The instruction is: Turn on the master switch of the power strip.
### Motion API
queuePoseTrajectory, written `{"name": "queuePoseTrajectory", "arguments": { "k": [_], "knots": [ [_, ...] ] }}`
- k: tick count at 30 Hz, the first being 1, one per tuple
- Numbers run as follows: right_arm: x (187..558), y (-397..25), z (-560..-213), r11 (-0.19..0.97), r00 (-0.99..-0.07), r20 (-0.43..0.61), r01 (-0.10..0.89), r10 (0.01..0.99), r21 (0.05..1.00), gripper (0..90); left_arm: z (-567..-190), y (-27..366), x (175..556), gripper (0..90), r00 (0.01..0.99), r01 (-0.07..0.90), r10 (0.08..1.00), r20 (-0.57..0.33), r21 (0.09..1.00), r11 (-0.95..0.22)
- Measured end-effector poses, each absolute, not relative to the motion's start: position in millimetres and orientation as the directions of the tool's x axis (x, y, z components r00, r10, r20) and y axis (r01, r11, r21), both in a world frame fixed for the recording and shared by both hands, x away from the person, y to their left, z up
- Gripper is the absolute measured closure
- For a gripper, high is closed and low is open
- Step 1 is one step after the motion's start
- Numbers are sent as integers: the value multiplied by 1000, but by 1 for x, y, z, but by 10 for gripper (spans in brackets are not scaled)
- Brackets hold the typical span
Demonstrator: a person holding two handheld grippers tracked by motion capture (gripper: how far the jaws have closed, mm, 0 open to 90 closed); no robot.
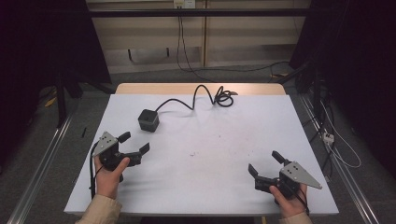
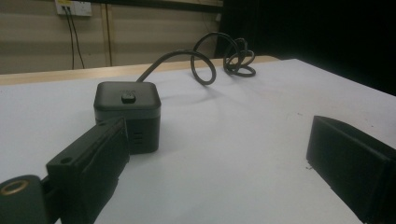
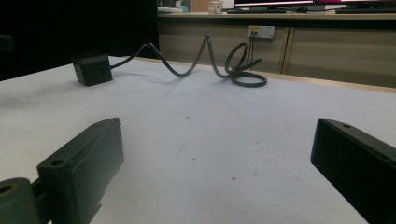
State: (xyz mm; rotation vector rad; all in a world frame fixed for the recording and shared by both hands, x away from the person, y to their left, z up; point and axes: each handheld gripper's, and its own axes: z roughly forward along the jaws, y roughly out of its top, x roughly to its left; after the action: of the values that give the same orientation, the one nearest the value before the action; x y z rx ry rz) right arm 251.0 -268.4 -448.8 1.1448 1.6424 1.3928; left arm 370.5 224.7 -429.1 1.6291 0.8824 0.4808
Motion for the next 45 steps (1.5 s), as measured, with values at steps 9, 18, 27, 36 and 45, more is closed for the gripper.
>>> {"name": "queuePoseTrajectory", "arguments": {
  "k": [9, 18, 27, 36, 45],
  "knots": [
    [252, -268, -449, 36, -377, 40, 193, 925, 981, 20, -426, 222, 386, 78, 622, 303, 769, -148, 951, -62],
    [252, -269, -449, 36, -378, 39, 188, 925, 981, 21, -418, 220, 400, 125, 615, 301, 777, -134, 951, -74],
    [251, -269, -448, 33, -379, 42, 188, 924, 982, 21, -415, 217, 408, 166, 617, 309, 776, -130, 947, -87],
    [251, -269, -448, 33, -376, 41, 187, 926, 982, 21, -412, 213, 417, 282, 618, 314, 777, -121, 944, -102],
    [251, -269, -448, 31, -377, 42, 185, 925, 982, 22, -411, 210, 426, 364, 603, 332, 789, -115, 936, -117]
  ]
}}
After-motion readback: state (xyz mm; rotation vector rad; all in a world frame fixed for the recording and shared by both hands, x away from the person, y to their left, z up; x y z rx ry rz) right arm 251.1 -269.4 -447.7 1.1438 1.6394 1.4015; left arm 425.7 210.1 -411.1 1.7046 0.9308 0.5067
